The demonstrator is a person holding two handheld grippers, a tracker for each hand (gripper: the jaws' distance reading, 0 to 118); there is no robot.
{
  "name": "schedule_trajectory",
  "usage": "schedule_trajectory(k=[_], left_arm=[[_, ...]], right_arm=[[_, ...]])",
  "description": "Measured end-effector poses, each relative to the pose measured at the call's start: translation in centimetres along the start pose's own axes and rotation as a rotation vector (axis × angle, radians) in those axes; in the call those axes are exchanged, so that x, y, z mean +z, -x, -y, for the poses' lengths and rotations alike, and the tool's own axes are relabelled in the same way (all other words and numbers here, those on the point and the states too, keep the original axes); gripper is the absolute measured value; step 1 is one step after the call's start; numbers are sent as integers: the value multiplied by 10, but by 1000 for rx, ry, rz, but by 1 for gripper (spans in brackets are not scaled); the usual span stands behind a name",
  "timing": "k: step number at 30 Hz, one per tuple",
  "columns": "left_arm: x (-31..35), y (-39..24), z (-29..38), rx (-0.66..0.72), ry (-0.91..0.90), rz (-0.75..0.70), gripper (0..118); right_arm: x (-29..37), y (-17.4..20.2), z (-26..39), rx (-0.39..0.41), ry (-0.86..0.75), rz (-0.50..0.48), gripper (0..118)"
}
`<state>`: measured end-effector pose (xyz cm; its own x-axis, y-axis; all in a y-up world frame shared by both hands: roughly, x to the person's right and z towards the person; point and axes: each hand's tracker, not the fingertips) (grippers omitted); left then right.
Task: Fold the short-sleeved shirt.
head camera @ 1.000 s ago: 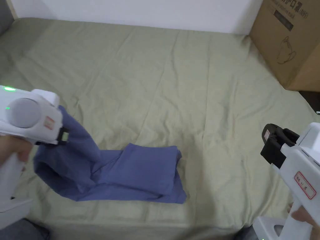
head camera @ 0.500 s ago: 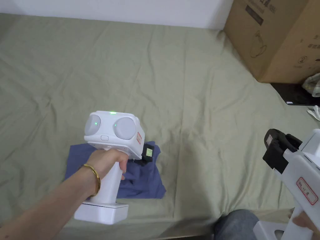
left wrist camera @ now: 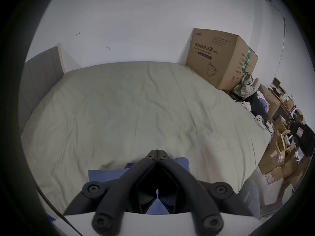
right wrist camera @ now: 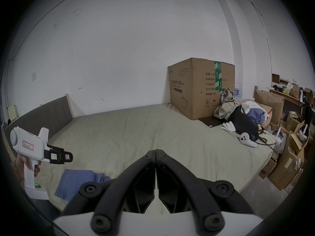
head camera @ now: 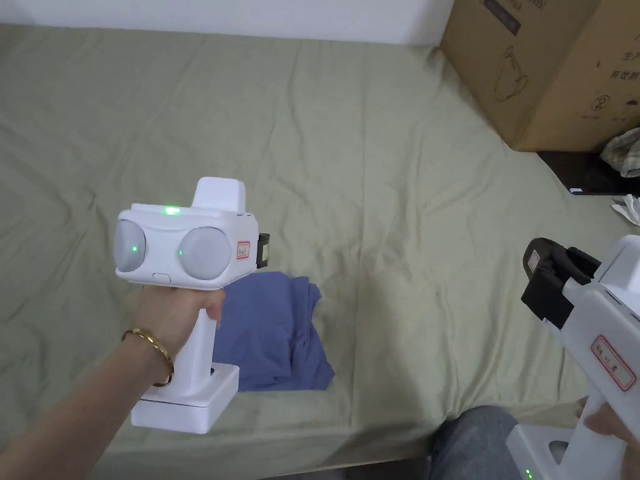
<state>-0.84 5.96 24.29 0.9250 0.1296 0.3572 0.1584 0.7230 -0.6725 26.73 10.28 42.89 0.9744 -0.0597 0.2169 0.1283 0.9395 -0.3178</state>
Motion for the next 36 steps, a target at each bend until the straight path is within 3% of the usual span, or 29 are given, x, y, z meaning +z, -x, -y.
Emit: schedule_trajectory(k=[8,11,16,18,21,27,32,34,36], left_arm=[[-60,-30,74,-7,219,57,0],[-69,-40,91,-29,219,31,0],[-65,-30,67,44,257,76,0],[-43,-19,46,101,192,145,0],[4,0,19,49,-37,143,0],[79,42,14,-24,-366,-119,0],[100,74,41,-49,-410,-287,0],[106,84,50,-20,-410,-316,0],[110,94,57,21,-408,-328,0]], right_arm=[[-2,14,-2,19,5,-32,0],[0,14,-1,32,5,-35,0],[-2,21,1,59,19,-60,0],[-4,27,0,69,23,-78,0],[-8,40,-3,92,21,-119,0],[-27,89,-9,98,-11,-238,0],[-60,158,14,58,-2,-332,0],[-77,185,34,74,68,-422,0],[-94,212,59,129,147,-449,0]])
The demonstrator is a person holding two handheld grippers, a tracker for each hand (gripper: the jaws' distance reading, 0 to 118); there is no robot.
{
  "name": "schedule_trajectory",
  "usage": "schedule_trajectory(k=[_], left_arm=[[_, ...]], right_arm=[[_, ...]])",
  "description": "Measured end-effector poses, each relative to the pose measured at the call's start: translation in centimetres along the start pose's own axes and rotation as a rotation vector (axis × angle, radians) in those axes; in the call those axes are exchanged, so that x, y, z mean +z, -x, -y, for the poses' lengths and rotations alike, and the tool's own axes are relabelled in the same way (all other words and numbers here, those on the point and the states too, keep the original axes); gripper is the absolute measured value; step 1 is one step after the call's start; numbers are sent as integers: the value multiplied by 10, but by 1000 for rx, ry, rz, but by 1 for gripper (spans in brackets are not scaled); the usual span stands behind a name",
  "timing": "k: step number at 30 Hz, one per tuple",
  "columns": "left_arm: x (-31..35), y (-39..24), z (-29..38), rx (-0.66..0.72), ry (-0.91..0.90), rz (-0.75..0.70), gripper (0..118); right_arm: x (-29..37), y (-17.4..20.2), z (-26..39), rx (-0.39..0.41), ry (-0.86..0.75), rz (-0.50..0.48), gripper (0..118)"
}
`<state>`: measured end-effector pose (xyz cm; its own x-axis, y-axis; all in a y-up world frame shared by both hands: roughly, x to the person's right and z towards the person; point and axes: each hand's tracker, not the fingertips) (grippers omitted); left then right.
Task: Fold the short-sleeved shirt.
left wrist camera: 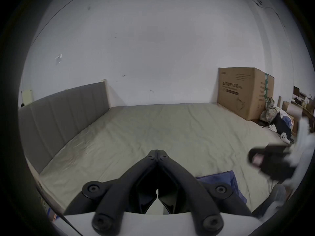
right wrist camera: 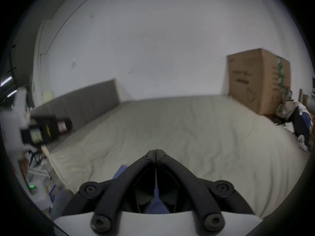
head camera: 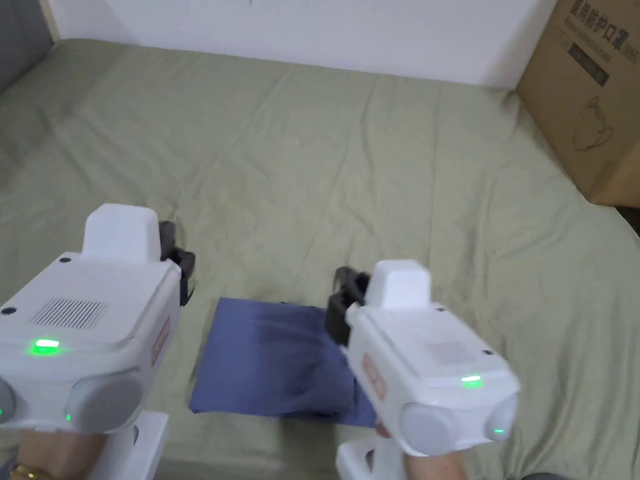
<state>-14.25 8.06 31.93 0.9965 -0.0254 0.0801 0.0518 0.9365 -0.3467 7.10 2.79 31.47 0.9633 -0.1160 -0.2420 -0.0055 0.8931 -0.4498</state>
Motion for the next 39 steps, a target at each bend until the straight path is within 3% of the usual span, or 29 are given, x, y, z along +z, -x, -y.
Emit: schedule_trajectory(k=[10,13,15,16,17,18,20,25,30,35,39], left_arm=[[5,30,8,84,51,-35,0],[1,36,2,138,71,-12,4],[-8,42,-6,195,115,1,24],[-12,44,-10,206,130,16,44],[-19,47,-13,205,168,26,74],[-26,51,-16,217,199,43,93],[-38,58,-26,285,281,81,118],[-96,97,-16,490,506,352,118],[-165,123,39,600,778,614,118],[-195,116,86,654,873,702,118],[-202,103,106,733,900,862,118]], right_arm=[[-75,25,78,15,316,132,0],[-74,23,87,-21,301,112,0],[-79,20,85,-13,308,116,0],[-79,20,86,-7,307,117,0],[-80,20,87,-1,305,118,0],[-77,21,84,-2,303,117,0],[-76,21,84,-17,299,115,0],[-76,17,81,-44,308,109,0],[-74,15,76,-68,321,100,0],[-74,12,74,-78,329,91,0],[-76,8,74,-85,334,83,0]])
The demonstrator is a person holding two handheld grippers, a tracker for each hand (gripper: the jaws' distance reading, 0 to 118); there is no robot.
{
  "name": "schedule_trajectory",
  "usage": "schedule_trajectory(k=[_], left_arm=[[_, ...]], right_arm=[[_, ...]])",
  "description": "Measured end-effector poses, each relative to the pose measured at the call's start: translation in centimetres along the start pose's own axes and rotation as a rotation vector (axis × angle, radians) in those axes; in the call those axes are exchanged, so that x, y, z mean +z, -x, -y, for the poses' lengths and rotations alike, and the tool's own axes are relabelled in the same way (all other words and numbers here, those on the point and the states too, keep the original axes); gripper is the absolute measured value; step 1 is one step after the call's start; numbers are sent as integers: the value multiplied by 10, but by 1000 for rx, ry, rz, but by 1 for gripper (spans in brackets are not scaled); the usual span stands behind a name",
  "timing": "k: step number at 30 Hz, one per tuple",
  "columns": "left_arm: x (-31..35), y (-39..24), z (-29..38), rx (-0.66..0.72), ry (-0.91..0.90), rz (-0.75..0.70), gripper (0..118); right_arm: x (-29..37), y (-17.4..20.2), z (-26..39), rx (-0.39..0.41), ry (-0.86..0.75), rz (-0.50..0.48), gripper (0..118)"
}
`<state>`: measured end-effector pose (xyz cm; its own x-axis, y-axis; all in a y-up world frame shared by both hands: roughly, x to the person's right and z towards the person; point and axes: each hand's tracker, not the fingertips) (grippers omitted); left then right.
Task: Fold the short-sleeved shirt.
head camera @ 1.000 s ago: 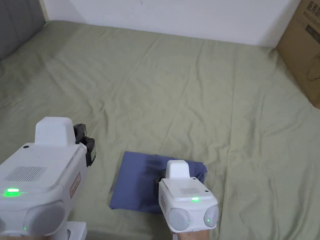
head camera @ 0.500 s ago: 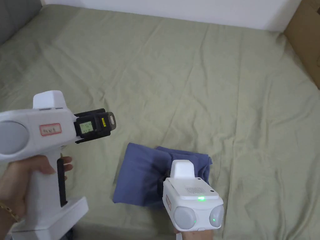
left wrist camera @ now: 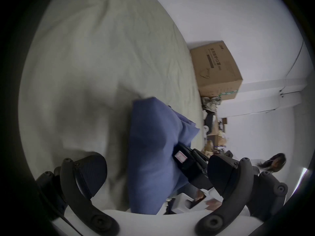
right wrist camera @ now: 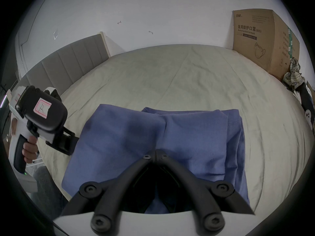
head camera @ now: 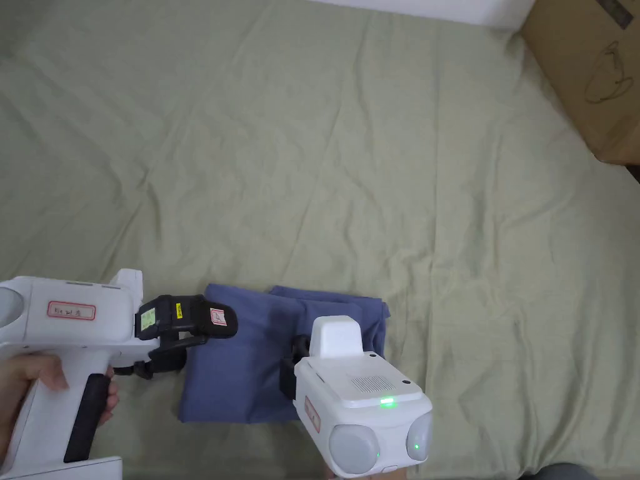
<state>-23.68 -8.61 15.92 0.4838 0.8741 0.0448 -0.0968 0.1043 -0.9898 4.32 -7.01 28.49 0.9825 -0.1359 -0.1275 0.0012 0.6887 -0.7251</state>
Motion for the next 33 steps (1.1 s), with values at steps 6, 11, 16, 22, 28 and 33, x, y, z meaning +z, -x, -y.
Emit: schedule_trajectory(k=[6,11,16,22,28,33], left_arm=[[-25,-13,4,-4,37,65,95],[-38,-14,-1,-53,51,-102,29],[-41,-59,2,-62,42,-277,20],[-7,-107,-3,-143,28,-341,20],[91,-89,-29,-152,-18,-547,20],[183,-55,-46,-93,-102,-780,20]], right_arm=[[3,-3,-4,-21,6,-14,0],[17,-16,-18,-47,-29,-35,0],[63,-33,-46,-9,-164,-44,0],[125,-59,-65,-69,-314,-50,0],[151,-72,-64,-86,-360,-33,0],[147,-72,-59,-111,-346,-7,0]])
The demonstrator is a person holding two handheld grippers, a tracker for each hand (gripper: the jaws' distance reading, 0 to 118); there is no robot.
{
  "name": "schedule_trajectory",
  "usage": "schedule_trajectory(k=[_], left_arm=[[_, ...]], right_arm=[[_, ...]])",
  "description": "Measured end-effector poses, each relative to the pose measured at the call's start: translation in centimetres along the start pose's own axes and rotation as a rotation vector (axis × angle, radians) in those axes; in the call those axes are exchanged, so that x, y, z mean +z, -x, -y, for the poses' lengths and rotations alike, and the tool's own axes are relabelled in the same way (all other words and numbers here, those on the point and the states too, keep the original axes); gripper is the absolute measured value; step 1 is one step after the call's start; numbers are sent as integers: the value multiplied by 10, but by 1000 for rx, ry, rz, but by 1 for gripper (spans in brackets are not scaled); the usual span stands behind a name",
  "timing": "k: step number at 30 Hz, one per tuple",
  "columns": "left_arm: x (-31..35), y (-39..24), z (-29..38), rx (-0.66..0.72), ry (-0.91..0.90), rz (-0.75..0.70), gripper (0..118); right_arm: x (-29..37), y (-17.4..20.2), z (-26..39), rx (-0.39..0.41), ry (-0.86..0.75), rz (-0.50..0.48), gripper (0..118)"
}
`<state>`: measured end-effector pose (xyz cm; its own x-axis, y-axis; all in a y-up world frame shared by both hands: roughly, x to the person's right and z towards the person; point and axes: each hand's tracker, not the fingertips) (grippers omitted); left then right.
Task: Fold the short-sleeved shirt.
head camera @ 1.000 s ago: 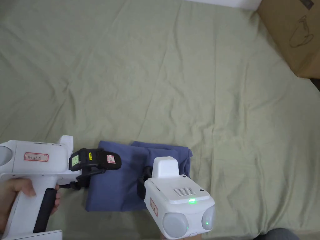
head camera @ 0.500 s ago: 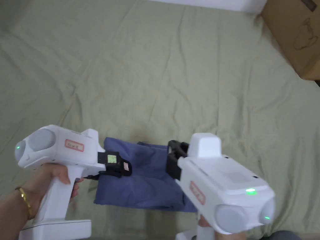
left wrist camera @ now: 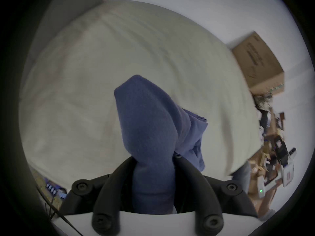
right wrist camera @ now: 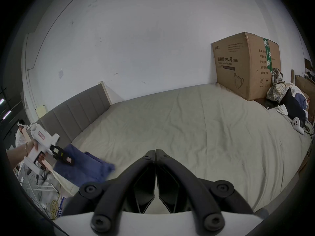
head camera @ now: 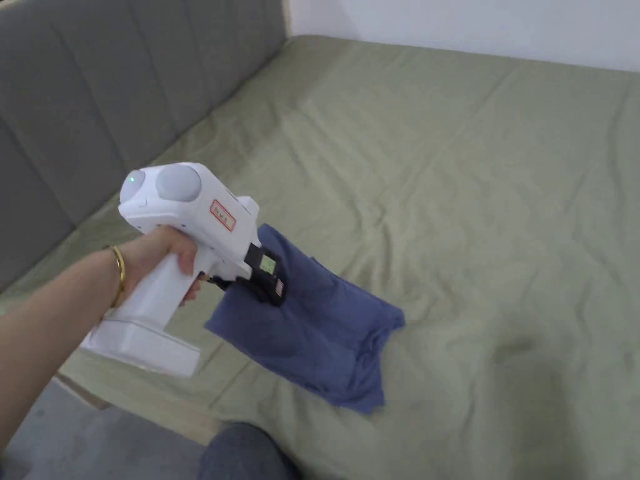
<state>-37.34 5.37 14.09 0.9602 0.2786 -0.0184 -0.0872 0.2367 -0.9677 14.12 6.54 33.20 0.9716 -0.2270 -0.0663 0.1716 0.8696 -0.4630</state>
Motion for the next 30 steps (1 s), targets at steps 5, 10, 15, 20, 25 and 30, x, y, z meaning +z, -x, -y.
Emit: schedule_trajectory(k=[5,10,15,20,25,30], left_arm=[[13,68,-20,60,-19,-227,20],[4,99,-25,60,-69,-487,44],[-1,104,-15,21,-212,-831,79],[39,82,-13,152,-520,-815,3],[94,0,11,26,-827,-651,0],[125,-91,41,-71,-1097,-441,0]], right_arm=[[-8,0,7,-14,40,21,0],[-14,-3,13,-23,62,57,0],[-17,-3,11,-22,66,72,0],[-16,-6,1,-6,38,61,0],[-3,-12,-29,54,-49,64,0],[16,-19,-68,155,-176,88,0]])
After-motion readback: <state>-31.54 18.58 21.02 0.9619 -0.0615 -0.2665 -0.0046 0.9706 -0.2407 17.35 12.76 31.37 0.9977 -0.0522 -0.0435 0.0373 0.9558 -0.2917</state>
